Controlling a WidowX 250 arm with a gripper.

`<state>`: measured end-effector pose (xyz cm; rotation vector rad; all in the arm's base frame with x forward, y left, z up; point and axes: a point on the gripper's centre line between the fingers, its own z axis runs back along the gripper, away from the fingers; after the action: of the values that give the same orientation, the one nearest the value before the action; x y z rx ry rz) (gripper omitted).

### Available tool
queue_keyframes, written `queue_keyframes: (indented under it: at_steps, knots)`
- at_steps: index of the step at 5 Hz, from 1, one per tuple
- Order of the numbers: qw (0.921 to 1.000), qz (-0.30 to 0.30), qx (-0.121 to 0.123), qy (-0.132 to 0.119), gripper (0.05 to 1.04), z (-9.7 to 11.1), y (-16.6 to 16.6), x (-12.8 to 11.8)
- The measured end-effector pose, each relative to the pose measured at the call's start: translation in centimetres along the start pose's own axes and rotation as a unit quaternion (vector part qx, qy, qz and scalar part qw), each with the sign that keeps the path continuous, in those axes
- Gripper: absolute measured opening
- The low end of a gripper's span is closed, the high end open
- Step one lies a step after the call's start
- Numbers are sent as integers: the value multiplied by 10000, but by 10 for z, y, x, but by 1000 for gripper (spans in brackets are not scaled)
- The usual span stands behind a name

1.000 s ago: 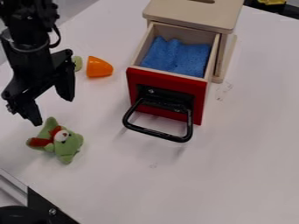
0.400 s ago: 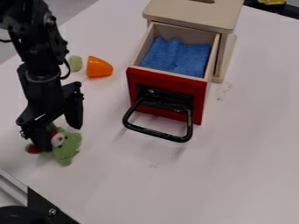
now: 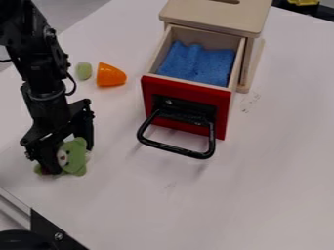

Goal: Takes the toy bear and puts it inside the drawer

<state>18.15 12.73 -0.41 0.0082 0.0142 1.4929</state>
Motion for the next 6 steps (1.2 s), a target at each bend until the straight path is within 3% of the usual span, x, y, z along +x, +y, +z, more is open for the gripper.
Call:
queue_keyframes:
  at_steps: [2,3,5,6]
  knots:
    - [9996,-97,80,-262,580,4,5,2]
    - [9988,-332,29,-364,495,16,5,-3]
    - [9935,-931,-276,-593,482,67,-16,-18]
    - [9872,-1404,-450,-602,482,91,-40,-32]
